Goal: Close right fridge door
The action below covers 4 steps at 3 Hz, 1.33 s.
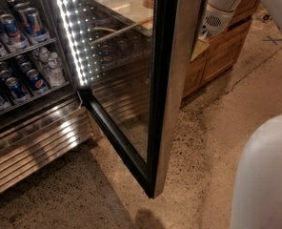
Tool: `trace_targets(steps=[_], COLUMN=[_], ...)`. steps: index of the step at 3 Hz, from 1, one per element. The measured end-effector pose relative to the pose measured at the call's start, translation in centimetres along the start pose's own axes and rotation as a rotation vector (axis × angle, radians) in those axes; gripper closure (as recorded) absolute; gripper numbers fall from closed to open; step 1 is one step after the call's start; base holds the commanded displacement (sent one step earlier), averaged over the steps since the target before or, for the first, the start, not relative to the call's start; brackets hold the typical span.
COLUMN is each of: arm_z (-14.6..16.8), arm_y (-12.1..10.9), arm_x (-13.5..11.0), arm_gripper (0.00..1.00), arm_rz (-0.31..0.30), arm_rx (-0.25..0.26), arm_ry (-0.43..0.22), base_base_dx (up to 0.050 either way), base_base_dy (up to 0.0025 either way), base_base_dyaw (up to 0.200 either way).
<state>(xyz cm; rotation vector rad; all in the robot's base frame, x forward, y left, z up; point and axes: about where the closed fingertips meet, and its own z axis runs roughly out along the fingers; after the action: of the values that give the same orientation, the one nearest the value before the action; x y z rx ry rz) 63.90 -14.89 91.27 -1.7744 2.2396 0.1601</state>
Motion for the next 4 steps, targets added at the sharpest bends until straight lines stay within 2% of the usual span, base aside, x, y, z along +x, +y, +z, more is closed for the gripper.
trace_targets(steps=[3, 4], arm_z=[0.00, 0.00], arm_y=[0.00, 0.00], arm_x=[0.00, 0.00], arm_gripper=[1.00, 1.00], arm_rz=[0.000, 0.000], arm_rx=[0.000, 0.000], arm_ry=[0.000, 0.000], base_base_dx=[0.000, 0.036], base_base_dy=[0.00000, 0.00272], base_base_dyaw=[0.193, 0.134])
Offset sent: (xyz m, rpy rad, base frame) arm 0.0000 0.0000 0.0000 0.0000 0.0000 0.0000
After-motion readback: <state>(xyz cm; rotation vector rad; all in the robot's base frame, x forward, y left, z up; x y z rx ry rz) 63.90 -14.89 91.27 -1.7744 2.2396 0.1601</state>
